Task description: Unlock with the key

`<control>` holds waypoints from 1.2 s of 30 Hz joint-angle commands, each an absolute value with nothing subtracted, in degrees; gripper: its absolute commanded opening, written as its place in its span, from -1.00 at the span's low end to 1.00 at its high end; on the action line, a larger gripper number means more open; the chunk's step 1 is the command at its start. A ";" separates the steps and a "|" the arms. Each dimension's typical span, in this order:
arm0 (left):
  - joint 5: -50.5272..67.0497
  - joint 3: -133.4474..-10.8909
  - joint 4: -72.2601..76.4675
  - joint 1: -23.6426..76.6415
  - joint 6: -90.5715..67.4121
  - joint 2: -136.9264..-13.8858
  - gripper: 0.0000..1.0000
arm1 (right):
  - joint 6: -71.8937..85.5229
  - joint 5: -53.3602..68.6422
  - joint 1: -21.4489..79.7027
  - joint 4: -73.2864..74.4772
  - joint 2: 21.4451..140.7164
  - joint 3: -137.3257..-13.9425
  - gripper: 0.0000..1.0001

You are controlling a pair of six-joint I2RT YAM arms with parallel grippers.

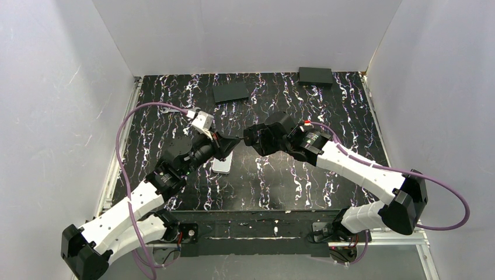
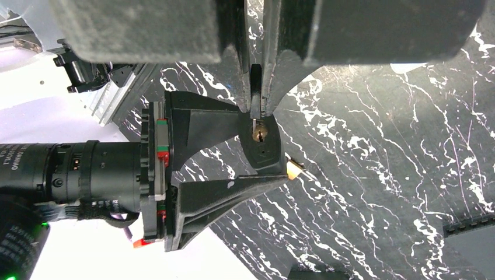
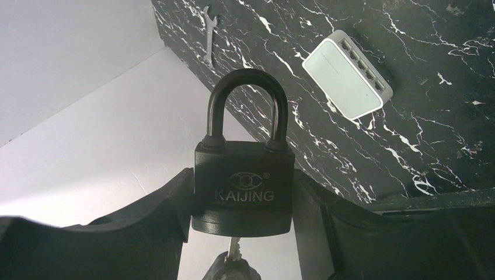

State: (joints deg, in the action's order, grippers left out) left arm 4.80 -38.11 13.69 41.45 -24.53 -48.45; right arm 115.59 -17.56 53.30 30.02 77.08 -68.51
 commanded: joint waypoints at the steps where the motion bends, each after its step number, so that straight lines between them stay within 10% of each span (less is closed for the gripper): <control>1: 2.46 -37.04 14.86 41.88 -24.63 -47.02 -1.00 | 117.58 -20.06 53.53 25.75 74.88 -70.31 -0.97; 36: 0.97 -38.25 16.95 42.62 -27.86 -50.18 -1.00 | 117.72 -20.68 53.53 22.85 74.71 -67.94 -0.97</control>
State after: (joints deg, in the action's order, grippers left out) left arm 1.93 -36.91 15.09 42.15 -27.62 -49.80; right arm 115.81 -18.57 53.30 28.38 77.03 -67.20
